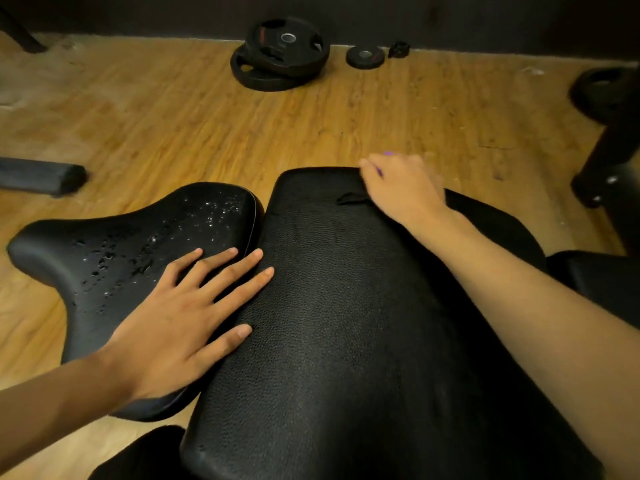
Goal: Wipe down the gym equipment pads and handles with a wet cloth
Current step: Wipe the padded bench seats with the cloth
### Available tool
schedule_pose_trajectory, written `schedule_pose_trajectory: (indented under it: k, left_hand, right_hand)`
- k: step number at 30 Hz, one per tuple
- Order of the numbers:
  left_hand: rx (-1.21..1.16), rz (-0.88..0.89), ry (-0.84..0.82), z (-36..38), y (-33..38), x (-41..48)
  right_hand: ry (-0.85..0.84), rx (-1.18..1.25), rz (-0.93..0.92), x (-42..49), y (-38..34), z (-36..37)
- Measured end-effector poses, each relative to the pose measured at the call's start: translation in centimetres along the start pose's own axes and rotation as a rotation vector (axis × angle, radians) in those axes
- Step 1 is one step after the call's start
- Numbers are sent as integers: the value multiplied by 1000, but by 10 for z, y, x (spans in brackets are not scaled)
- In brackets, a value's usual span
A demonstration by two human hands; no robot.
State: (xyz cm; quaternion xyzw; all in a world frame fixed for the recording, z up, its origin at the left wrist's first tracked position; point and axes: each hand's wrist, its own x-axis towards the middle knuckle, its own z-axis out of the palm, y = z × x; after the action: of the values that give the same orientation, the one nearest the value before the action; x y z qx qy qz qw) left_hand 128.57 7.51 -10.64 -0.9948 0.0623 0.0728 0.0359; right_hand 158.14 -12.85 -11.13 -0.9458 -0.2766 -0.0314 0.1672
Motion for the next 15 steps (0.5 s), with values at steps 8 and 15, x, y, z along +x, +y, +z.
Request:
schedule_pose_trajectory:
  k: [8, 15]
  left_hand:
    - [14, 4, 35, 6, 2, 3]
    - [8, -8, 17, 3, 3, 3]
  right_hand:
    - [-63, -64, 527, -54, 82, -46]
    - [-172, -88, -47, 33, -96, 14]
